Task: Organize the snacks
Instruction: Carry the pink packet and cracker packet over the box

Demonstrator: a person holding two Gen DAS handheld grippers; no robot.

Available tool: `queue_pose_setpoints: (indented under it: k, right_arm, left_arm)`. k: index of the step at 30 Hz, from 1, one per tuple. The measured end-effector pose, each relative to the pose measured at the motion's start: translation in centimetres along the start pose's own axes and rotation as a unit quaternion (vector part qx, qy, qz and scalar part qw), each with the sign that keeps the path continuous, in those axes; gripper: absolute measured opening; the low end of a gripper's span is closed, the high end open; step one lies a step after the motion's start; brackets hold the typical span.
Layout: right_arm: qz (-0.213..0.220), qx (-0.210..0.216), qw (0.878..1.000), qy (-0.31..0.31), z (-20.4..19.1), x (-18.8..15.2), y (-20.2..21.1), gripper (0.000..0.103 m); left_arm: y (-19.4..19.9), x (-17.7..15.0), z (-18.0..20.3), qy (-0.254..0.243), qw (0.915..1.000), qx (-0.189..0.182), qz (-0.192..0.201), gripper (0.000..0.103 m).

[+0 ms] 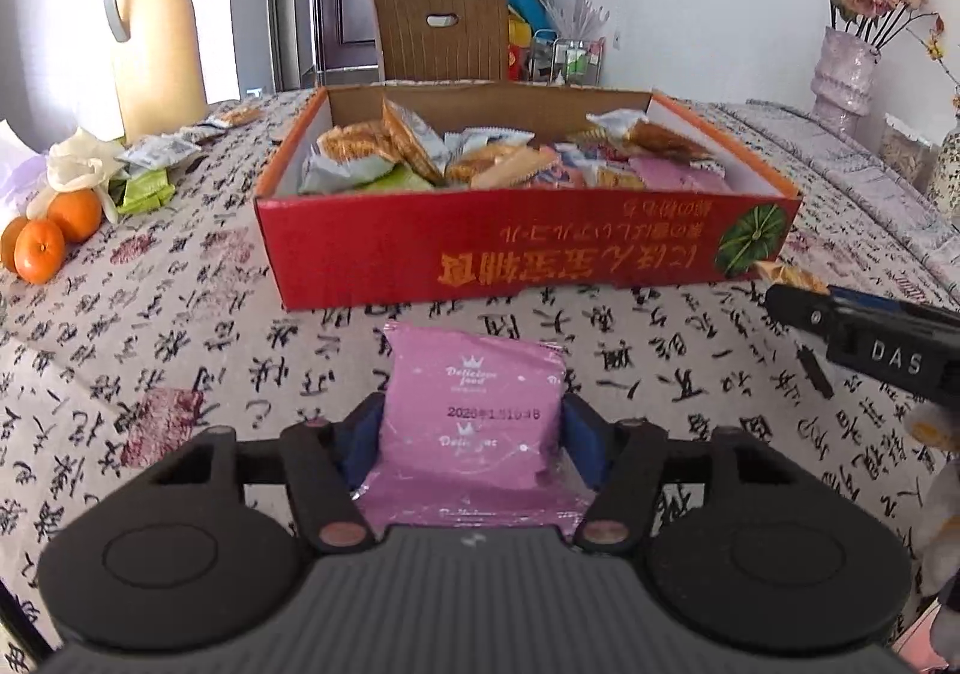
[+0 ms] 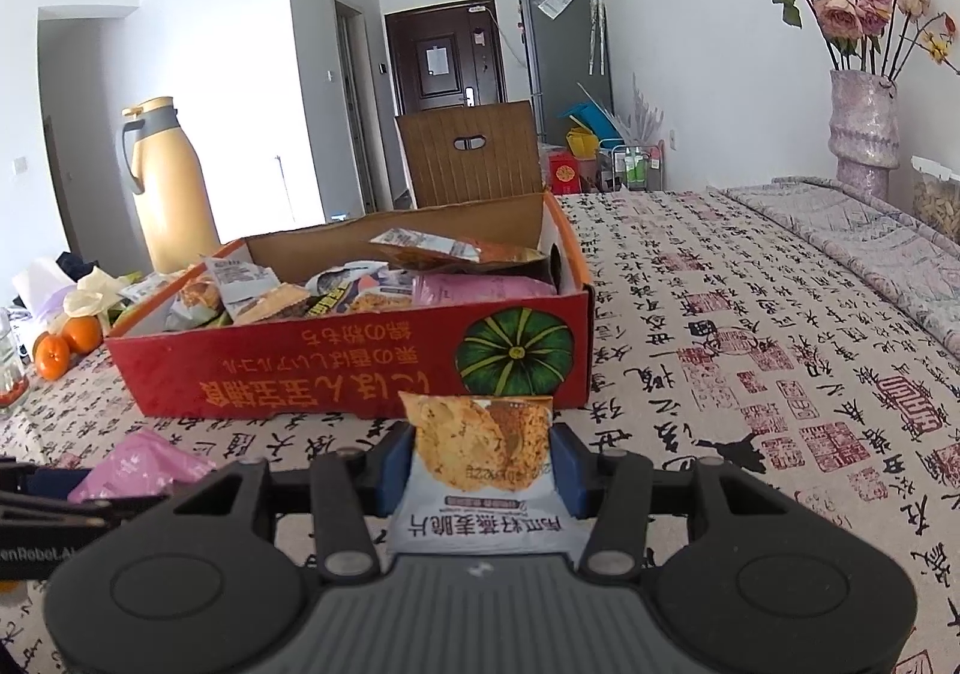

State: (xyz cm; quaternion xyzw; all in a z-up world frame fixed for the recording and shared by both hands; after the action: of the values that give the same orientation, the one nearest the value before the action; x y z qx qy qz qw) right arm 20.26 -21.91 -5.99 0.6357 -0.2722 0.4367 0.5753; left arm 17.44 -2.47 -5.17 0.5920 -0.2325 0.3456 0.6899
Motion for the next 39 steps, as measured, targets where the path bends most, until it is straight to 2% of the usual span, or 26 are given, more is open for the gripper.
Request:
queue_pose_setpoints:
  k: [6,15,23,32,39]
  right_arm:
    - [0.015,0.007,1.000,0.011,-0.7,1.4,0.5,0.048]
    - [0.059,0.010,0.998,0.026,-1.0,6.2,0.4,0.048]
    - [0.085,0.012,0.996,0.034,-1.1,10.3,-1.4,0.048]
    - [0.095,0.008,0.995,0.038,-1.1,13.7,-4.7,0.048]
    - [0.089,-0.001,0.995,0.035,-1.1,14.9,-8.9,0.048]
  left_arm:
    - [1.0,1.7,0.6,0.000,0.9996,-0.006,0.027,0.063]
    - [2.1,6.4,1.7,0.006,0.9966,-0.018,0.080,0.063]
    - [1.9,10.4,2.2,0.021,0.9928,-0.023,0.115,0.063]
    - [-0.3,14.5,1.7,0.049,0.9892,-0.019,0.137,0.063]
    - [-4.0,17.5,0.8,0.072,0.9878,0.008,0.138,0.063]
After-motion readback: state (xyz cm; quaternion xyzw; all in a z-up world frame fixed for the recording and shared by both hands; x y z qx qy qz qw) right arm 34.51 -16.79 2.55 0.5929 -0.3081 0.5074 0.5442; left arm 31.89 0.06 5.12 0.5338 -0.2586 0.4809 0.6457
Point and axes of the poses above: each gripper's, at about its wrist camera, not at the fingertips, and y roughly against the way its jaws point, z to its right, x to its top, the point moved 4 cm from there along -y, roughly the way its jaws point, and after that the axes turned 13 degrees about y, right-handed, at the moved point
